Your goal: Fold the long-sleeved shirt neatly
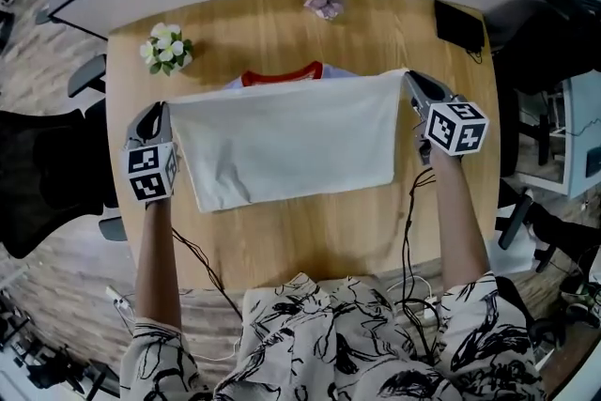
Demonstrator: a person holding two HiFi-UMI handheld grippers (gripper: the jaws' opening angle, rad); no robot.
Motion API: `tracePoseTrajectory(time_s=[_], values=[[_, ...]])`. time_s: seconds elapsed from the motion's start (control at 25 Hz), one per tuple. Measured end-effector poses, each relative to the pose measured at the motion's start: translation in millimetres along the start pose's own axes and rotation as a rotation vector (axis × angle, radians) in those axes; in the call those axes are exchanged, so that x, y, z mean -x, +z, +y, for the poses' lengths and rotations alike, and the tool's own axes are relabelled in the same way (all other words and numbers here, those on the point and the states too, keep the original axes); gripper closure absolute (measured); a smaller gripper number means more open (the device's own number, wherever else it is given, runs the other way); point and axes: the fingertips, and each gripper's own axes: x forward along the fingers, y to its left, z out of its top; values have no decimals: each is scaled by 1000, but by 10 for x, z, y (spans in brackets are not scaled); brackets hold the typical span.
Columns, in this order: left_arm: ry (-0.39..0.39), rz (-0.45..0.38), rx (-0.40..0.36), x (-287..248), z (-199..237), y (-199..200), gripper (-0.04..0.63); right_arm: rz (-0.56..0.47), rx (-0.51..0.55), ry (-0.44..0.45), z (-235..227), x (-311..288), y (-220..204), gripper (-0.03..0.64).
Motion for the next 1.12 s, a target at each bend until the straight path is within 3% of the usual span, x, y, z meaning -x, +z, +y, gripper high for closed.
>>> tracePoseTrajectory(time_s=[0.56, 0.84, 1.12], values=[[-54, 177, -57, -842, -25, -467, 563, 208, 27, -25, -330, -940, -479, 588], [-67, 231, -76, -1021, -43, -635, 558, 250, 34, -42, -396, -1117, -593, 581], [-25, 171, 61, -1035, 232, -559, 479, 207, 7, -71, -506, -1117, -494, 535]])
